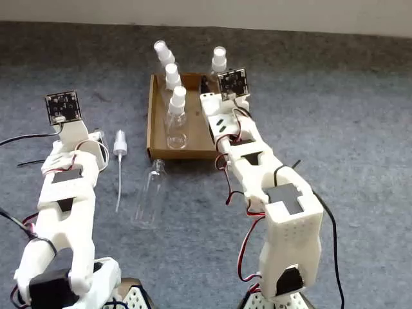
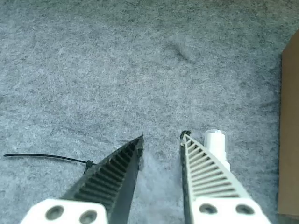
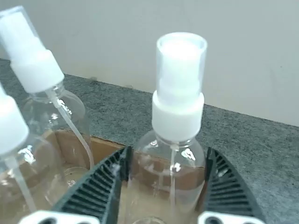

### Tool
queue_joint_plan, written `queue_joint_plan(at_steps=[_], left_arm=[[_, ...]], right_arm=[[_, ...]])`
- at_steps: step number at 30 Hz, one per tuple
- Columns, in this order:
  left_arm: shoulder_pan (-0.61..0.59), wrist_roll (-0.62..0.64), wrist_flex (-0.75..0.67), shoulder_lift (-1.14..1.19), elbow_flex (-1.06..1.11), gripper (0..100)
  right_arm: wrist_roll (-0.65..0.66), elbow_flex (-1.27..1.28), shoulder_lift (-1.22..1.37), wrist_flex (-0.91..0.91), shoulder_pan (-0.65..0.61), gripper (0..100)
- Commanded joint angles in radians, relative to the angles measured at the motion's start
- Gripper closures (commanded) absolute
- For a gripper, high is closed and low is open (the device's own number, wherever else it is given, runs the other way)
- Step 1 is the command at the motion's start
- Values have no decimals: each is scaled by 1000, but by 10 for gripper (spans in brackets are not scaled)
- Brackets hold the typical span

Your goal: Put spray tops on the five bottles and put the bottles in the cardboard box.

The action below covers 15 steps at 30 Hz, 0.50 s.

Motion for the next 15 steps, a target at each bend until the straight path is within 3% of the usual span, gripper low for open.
queue_joint_plan(at_steps=[1,6,11,15], left_arm=[[-10,6,-21,-2,-50,870],[-10,6,-21,-2,-50,870],[-10,6,-21,-2,-50,870],[-8,6,-21,-2,-50,870]], right_arm=[[-6,-56,-12,-5,8,813],[-6,-56,-12,-5,8,810],[-9,-56,-12,44,7,719],[-9,-68,-13,58,7,717]])
